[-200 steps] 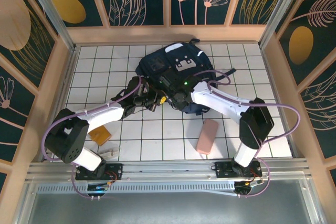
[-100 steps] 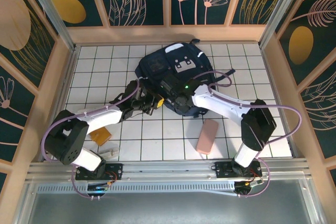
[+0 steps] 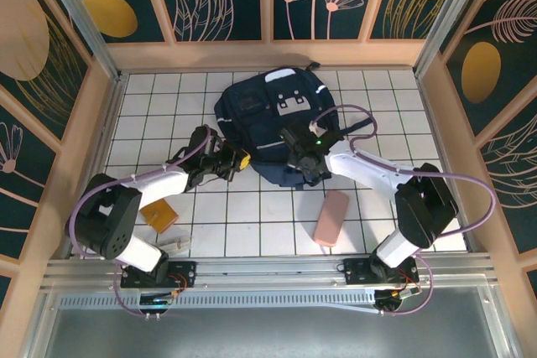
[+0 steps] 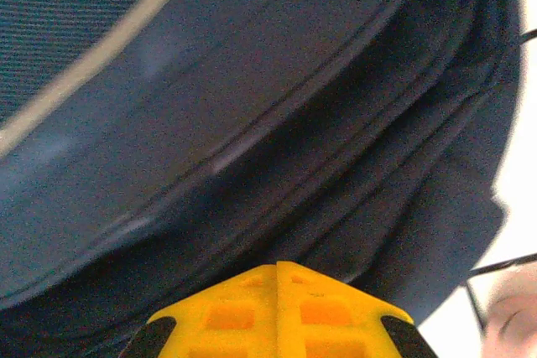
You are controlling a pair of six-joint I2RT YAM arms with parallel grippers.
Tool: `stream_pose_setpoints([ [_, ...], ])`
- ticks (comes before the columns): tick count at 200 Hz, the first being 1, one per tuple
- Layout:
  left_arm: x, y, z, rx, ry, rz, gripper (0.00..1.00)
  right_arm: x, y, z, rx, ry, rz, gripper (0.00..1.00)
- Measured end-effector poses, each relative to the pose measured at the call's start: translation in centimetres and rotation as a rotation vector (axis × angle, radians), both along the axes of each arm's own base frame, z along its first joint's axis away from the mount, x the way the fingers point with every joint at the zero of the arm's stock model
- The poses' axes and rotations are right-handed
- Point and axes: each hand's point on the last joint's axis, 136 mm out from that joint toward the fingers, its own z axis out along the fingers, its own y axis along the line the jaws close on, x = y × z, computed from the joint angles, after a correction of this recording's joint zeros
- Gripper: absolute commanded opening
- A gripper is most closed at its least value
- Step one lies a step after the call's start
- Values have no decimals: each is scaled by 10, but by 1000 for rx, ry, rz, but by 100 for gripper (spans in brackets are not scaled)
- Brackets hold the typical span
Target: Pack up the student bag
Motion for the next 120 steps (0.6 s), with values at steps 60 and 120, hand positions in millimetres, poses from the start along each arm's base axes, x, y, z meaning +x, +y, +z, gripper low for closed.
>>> stream_pose_setpoints([
  [60,30,19,-28,119,12,-63,0,8,-4,-5,-12,37,185,21],
  [120,27,18,-20,115,-9,-91,0,-9,66,35,178,48,373,35],
])
